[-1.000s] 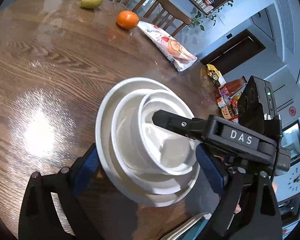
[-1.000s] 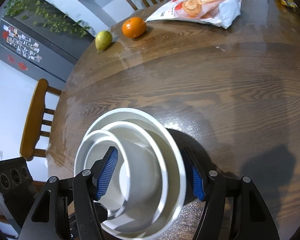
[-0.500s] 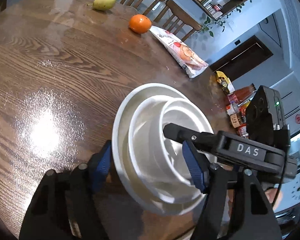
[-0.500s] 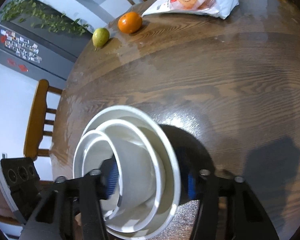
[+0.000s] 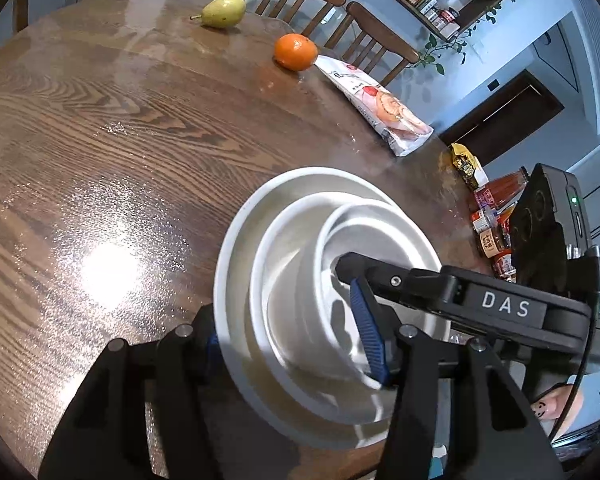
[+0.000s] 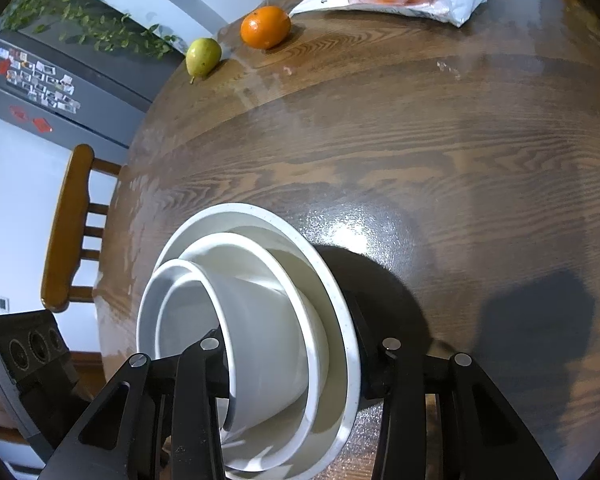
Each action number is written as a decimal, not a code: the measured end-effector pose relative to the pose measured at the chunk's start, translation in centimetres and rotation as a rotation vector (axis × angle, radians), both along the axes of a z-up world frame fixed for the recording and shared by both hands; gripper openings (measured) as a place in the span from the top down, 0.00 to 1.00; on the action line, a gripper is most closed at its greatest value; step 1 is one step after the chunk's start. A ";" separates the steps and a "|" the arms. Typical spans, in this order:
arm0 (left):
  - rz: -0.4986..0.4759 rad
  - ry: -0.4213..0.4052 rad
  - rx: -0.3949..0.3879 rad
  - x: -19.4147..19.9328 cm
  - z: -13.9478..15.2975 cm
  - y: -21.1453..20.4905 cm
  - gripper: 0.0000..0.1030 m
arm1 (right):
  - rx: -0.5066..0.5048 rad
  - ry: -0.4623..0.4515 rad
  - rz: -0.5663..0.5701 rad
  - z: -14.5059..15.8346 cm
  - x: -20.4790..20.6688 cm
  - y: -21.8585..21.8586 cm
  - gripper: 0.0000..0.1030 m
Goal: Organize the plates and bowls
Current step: 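Lift the nested bowl stack and carry it toward the teal-blue plate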
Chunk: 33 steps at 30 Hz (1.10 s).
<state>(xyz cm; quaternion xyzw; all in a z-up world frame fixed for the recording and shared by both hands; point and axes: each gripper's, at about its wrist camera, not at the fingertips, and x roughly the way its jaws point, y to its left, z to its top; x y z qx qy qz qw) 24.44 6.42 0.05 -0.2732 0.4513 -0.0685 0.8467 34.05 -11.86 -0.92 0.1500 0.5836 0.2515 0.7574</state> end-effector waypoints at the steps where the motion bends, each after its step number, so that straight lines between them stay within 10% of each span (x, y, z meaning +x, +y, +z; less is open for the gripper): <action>1: -0.001 -0.001 0.001 -0.2 0.2 0.0 0.48 | 0.004 -0.001 0.004 0.2 -0.1 -0.1 0.59; 33: -0.098 -0.032 0.027 -9.8 3.8 -5.6 0.46 | -0.001 -0.166 -0.034 4.9 -11.5 -5.6 0.59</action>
